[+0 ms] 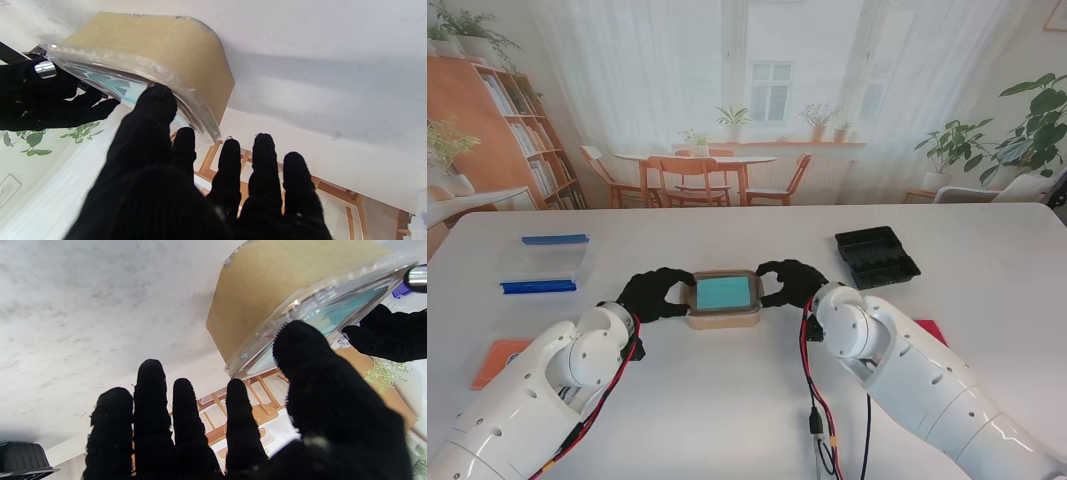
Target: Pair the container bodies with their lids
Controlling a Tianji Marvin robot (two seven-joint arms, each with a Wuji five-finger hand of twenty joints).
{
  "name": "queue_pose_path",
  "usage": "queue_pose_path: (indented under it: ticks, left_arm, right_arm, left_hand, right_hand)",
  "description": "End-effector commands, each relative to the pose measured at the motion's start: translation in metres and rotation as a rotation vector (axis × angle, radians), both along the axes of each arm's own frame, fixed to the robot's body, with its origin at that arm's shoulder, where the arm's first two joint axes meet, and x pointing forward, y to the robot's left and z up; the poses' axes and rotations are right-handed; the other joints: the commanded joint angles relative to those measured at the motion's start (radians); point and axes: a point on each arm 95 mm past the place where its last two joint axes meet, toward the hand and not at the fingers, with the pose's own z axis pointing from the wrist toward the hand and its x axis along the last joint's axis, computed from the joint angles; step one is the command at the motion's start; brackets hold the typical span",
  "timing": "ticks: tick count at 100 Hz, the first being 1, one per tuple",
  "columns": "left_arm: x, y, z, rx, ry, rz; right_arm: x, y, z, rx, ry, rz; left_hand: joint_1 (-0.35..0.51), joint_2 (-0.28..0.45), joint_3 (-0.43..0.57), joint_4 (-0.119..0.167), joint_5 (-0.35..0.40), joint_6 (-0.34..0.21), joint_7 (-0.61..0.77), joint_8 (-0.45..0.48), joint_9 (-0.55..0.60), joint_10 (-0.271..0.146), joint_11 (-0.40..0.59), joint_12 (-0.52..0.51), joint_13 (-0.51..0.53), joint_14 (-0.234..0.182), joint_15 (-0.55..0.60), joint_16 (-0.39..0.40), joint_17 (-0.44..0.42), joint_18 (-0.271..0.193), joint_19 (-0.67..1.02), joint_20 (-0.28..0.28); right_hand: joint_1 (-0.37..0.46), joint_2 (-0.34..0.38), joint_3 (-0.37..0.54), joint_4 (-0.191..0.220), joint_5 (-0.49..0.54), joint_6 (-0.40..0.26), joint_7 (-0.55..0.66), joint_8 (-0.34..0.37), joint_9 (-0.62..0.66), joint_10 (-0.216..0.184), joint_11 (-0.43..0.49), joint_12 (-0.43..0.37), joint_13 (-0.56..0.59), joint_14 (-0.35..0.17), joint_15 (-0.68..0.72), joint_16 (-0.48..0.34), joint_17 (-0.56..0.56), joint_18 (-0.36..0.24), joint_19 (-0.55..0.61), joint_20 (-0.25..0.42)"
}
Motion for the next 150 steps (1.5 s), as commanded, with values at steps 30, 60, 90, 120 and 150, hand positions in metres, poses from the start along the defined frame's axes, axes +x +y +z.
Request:
queue_pose_path:
  ticks: [30,60,90,120,150]
  left_arm:
    - [-0.001,0.001,-0.007,0.007,0.02,-0.002]
    - [-0.001,0.0,-0.008,0.002,0.019,-0.001]
    - [0.0,0.001,-0.008,-0.009,0.012,-0.001]
    - [0.001,0.001,-0.005,-0.051,-0.017,0.012]
    - [0.003,0.001,0.002,-0.1,-0.057,0.028]
  right_arm:
    - [-0.006,-0.001,-0.016,-0.013,0.018,0.013]
    - [-0.007,-0.003,-0.02,-0.019,0.011,0.022]
    - [-0.006,-0.002,-0.019,-0.004,-0.005,0.017]
    - [-0.003,0.002,-0.009,0.038,-0.037,0.003]
    - [-0.002,0.004,0.004,0.08,-0.083,-0.016]
  left_hand:
    - [0.005,-0.018,-0.006,0.009,-0.056,-0.021,-0.02,-0.014,-0.034,-0.036,-0.032,-0.004,-0.042,-0.026,-0.024,-0.019,-0.021,-0.039,-0.029,0.023]
    - [-0.003,-0.017,-0.011,0.008,-0.064,-0.019,-0.03,-0.023,-0.035,-0.037,-0.045,-0.003,-0.041,-0.027,-0.033,-0.022,-0.022,-0.04,-0.036,0.027]
    - [-0.021,-0.009,-0.021,0.005,-0.068,-0.022,-0.035,-0.028,-0.035,-0.037,-0.052,0.0,-0.041,-0.028,-0.039,-0.022,-0.023,-0.041,-0.041,0.031]
    - [-0.069,0.053,-0.073,-0.018,-0.084,-0.035,-0.094,-0.07,-0.038,-0.038,-0.093,-0.008,-0.042,-0.027,-0.076,-0.027,-0.022,-0.047,-0.061,0.035]
    - [-0.094,0.095,-0.102,-0.031,-0.092,-0.044,-0.123,-0.093,-0.042,-0.04,-0.114,-0.012,-0.043,-0.028,-0.095,-0.03,-0.021,-0.049,-0.067,0.035]
  right_hand:
    - [0.035,-0.022,0.008,0.005,-0.043,0.008,0.014,0.024,-0.049,-0.017,0.018,0.012,-0.063,-0.032,0.011,0.009,-0.029,-0.03,0.026,0.021]
    - [0.03,-0.031,0.011,0.005,-0.055,-0.001,0.013,0.024,-0.065,-0.023,0.019,0.009,-0.078,-0.037,0.005,0.007,-0.044,-0.032,0.02,0.021]
    - [0.015,-0.025,0.013,0.004,-0.062,0.002,0.011,0.022,-0.069,-0.027,0.021,0.007,-0.084,-0.039,0.003,0.006,-0.05,-0.032,0.018,0.021]
    - [0.004,-0.016,0.009,0.003,-0.062,0.005,0.008,0.018,-0.07,-0.027,0.018,0.003,-0.086,-0.037,0.002,0.006,-0.052,-0.031,0.017,0.021]
    - [-0.005,0.0,0.006,0.003,-0.063,0.017,0.006,0.016,-0.092,-0.028,0.012,0.001,-0.111,-0.042,-0.008,0.003,-0.077,-0.031,0.007,0.018]
